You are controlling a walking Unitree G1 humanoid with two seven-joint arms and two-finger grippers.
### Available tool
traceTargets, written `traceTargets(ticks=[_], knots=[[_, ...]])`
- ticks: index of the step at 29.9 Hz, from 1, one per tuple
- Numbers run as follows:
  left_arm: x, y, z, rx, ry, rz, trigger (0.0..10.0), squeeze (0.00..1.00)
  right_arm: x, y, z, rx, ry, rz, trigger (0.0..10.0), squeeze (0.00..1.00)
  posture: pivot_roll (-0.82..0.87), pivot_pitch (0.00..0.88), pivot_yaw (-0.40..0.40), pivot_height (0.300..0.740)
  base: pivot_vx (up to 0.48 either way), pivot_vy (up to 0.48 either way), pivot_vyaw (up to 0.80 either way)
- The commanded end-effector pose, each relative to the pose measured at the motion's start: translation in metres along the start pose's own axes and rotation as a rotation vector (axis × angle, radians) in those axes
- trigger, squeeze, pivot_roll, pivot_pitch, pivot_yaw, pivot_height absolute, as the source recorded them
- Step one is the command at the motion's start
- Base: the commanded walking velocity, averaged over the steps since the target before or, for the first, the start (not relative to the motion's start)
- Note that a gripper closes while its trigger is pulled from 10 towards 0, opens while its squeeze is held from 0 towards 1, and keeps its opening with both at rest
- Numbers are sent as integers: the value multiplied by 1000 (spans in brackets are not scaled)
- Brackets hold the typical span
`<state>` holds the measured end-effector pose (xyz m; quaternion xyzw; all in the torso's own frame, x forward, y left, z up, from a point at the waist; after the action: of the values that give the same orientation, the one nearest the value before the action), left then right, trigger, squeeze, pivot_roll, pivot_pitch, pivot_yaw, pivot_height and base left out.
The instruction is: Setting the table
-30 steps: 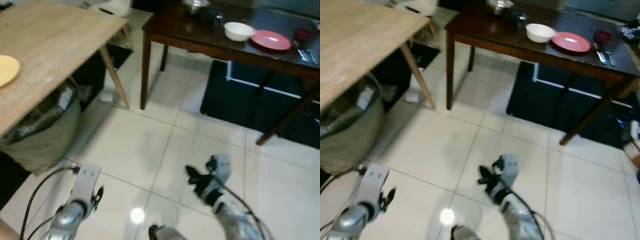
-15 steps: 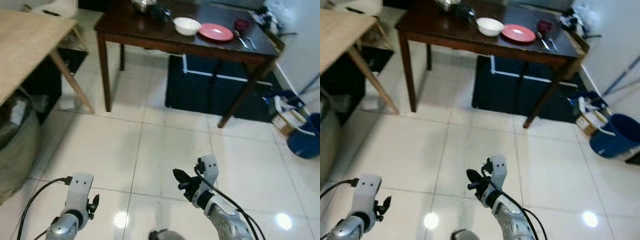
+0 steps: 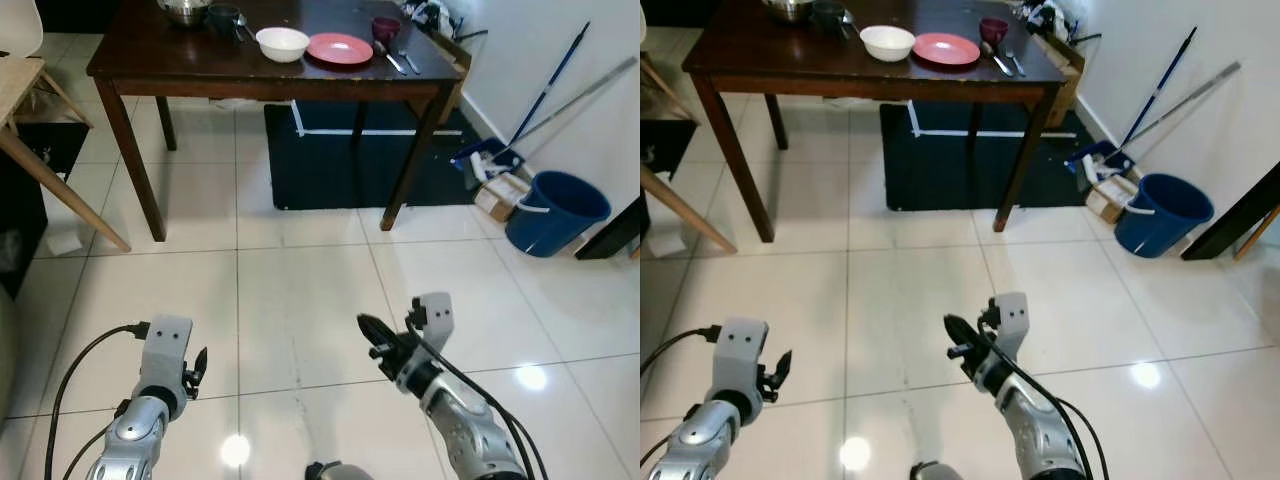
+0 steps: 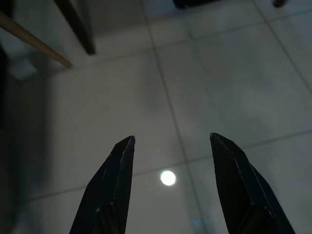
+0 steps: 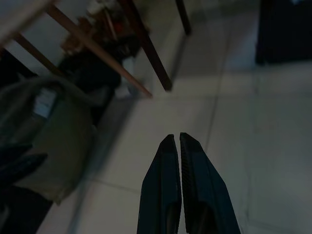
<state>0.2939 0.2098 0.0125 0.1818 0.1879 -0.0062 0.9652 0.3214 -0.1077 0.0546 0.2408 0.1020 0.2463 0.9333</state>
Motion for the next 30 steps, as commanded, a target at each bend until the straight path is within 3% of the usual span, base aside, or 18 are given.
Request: traceTargets(ticks=[1, 7, 23, 30], knots=[[2, -3, 4, 45, -28, 19, 10000, 12, 2, 4, 13, -5, -36, 12, 10000, 0, -104, 32, 7, 740, 480, 0, 0], [6, 2, 20, 67, -79, 67, 10000, 4, 5, 8, 21, -9, -60, 26, 10000, 0, -106, 32, 7, 740, 480, 0, 0], [10, -12, 74, 89, -262, 33, 10000, 0, -5, -1, 38, -14, -113, -18, 10000, 0, -117, 36, 29, 740, 480, 0, 0], [10, -15, 82, 82, -284, 29, 10000, 0, -4, 1, 46, -23, -132, -17, 10000, 0, -120, 37, 35, 740, 480, 0, 0]])
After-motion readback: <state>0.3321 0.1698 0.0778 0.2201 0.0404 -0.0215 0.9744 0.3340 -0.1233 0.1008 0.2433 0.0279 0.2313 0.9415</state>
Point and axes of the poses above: a point about 5 cm out from each wrist's last joint towards the gripper, its own x axis pointing out of the wrist towards the gripper, its own z axis along the axis of the wrist's last joint, y = z × x, the point moved 5 cm from there along x, pointing out of the wrist towards the gripper, and after that the axes turned 9 degrees about x, right-handed, at the moved point
